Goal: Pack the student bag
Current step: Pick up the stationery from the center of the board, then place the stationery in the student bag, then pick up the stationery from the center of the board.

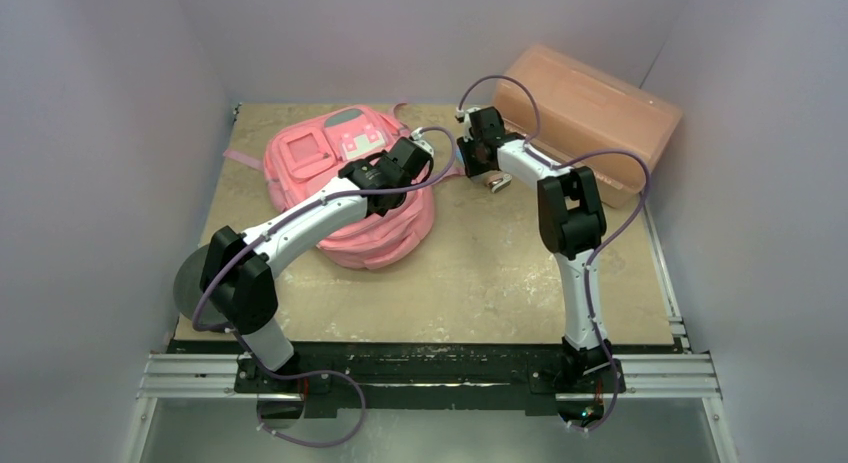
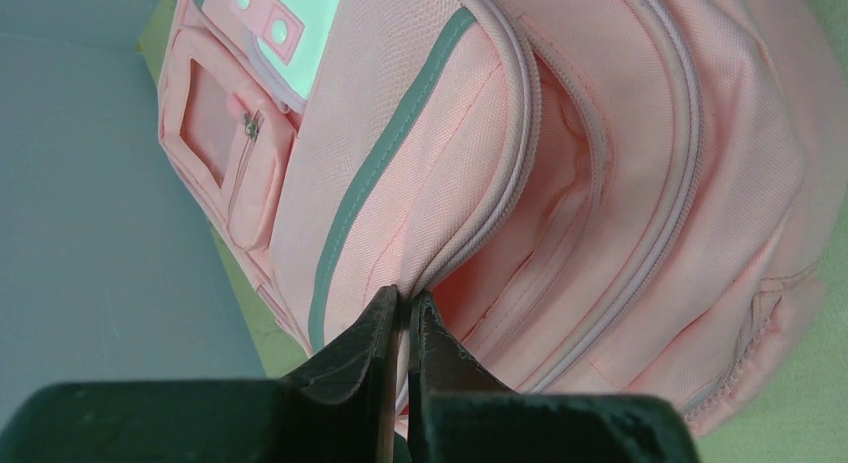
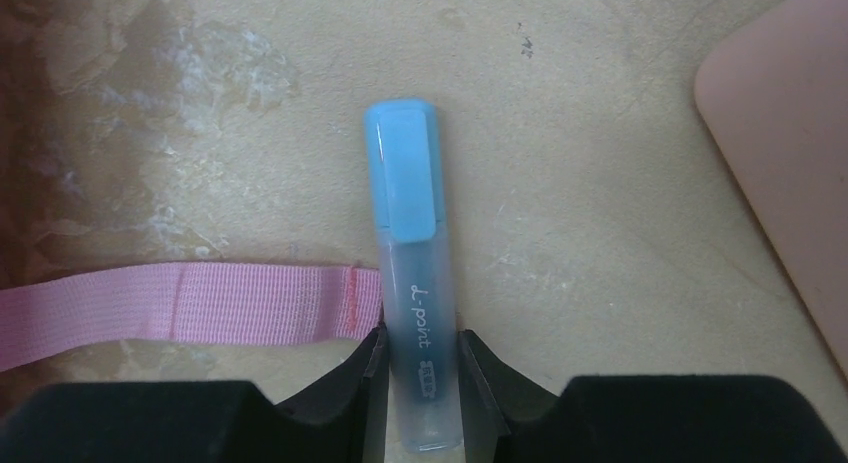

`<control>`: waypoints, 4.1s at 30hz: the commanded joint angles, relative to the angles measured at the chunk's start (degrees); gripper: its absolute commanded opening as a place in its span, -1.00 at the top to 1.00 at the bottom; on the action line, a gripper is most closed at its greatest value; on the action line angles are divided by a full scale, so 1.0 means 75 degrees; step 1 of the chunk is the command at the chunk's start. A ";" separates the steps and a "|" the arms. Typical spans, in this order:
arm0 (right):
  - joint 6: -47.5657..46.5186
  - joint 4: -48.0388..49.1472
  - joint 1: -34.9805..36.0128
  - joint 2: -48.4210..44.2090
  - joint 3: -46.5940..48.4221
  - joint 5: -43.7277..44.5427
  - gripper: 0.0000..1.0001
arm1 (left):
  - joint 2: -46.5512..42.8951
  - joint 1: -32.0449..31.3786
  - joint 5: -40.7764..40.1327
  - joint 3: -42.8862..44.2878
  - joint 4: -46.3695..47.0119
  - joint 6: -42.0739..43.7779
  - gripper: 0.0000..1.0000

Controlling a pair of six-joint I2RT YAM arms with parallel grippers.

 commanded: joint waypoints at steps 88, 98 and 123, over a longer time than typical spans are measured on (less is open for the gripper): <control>0.8453 0.7175 0.2350 -0.3172 -0.4951 -0.3390 0.36 | -0.0624 0.0034 0.0058 0.0237 -0.0151 -0.0208 1.00; 0.6442 0.4823 0.1092 -0.4795 -0.5517 -0.2176 0.19 | -0.0553 0.0034 0.0043 0.0243 -0.0141 -0.0197 1.00; 0.7951 -0.0019 -0.0409 -0.2802 -0.3082 0.2189 -0.86 | -0.0516 0.0028 0.0187 0.0254 -0.0183 -0.0255 1.00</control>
